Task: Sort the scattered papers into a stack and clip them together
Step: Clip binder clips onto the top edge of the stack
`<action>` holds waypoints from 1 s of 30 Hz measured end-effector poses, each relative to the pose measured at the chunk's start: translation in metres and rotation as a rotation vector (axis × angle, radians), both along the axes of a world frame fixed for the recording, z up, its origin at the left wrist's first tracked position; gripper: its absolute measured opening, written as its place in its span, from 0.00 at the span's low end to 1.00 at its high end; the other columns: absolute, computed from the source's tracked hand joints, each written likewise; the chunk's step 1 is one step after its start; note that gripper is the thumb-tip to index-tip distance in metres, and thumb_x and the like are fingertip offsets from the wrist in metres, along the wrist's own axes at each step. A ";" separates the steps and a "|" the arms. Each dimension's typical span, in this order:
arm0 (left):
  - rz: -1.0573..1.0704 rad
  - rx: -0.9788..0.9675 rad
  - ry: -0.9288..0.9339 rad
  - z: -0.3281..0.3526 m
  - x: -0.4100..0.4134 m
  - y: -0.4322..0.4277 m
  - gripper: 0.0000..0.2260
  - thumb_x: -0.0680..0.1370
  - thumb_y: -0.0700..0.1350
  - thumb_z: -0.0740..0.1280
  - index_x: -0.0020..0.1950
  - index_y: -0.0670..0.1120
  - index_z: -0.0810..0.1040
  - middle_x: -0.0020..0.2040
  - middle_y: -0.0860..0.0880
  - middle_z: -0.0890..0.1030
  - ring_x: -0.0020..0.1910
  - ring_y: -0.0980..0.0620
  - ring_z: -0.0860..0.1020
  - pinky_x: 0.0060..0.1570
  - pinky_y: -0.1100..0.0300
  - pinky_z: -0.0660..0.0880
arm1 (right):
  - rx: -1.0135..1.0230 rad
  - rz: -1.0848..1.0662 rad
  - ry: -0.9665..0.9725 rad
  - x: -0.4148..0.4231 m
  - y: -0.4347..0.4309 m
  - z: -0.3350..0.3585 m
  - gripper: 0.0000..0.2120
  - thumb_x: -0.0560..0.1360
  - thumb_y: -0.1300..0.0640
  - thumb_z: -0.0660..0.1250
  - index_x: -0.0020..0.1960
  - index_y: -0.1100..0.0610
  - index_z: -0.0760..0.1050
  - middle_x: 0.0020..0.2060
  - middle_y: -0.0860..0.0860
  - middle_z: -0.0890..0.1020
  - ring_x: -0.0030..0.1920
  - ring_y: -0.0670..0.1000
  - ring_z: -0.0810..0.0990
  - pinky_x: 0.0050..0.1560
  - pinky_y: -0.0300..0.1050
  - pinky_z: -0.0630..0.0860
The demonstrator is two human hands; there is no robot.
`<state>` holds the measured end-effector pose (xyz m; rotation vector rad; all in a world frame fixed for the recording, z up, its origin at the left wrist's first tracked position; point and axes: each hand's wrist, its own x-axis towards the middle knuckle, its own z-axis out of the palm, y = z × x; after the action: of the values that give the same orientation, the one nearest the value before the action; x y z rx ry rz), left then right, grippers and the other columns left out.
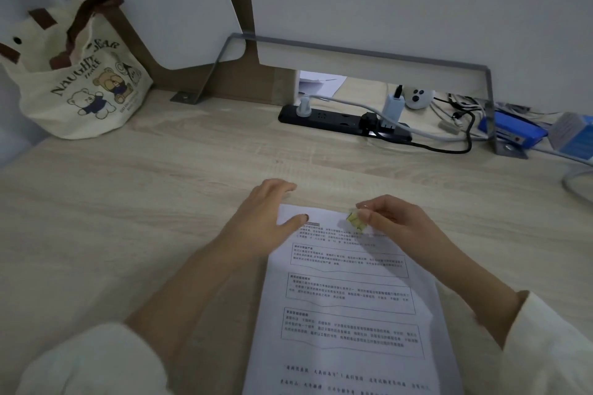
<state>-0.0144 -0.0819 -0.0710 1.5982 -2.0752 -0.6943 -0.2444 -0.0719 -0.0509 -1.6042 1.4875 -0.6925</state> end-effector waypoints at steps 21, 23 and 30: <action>0.172 -0.144 -0.074 -0.050 -0.011 0.051 0.29 0.76 0.56 0.44 0.76 0.47 0.51 0.77 0.54 0.53 0.71 0.67 0.45 0.70 0.67 0.34 | -0.044 -0.141 0.075 -0.007 0.003 0.007 0.07 0.75 0.47 0.63 0.46 0.47 0.78 0.58 0.40 0.74 0.57 0.45 0.73 0.59 0.44 0.67; 0.169 -0.134 -0.053 -0.047 -0.012 0.052 0.29 0.76 0.55 0.45 0.76 0.47 0.51 0.77 0.54 0.53 0.70 0.67 0.45 0.69 0.69 0.34 | -0.043 -0.198 0.041 -0.014 0.015 0.011 0.06 0.75 0.48 0.64 0.47 0.48 0.78 0.59 0.42 0.77 0.58 0.46 0.75 0.61 0.45 0.69; 0.148 -0.144 -0.116 -0.047 -0.011 0.052 0.38 0.69 0.62 0.37 0.76 0.45 0.54 0.77 0.51 0.54 0.72 0.64 0.48 0.70 0.66 0.35 | 0.196 0.049 -0.306 0.009 0.017 0.013 0.14 0.76 0.52 0.64 0.54 0.61 0.79 0.48 0.53 0.84 0.49 0.50 0.82 0.55 0.38 0.77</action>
<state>-0.0253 -0.0298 -0.1179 1.7244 -2.0112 -0.4008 -0.2355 -0.0544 -0.0384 -1.3165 1.2470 -0.7067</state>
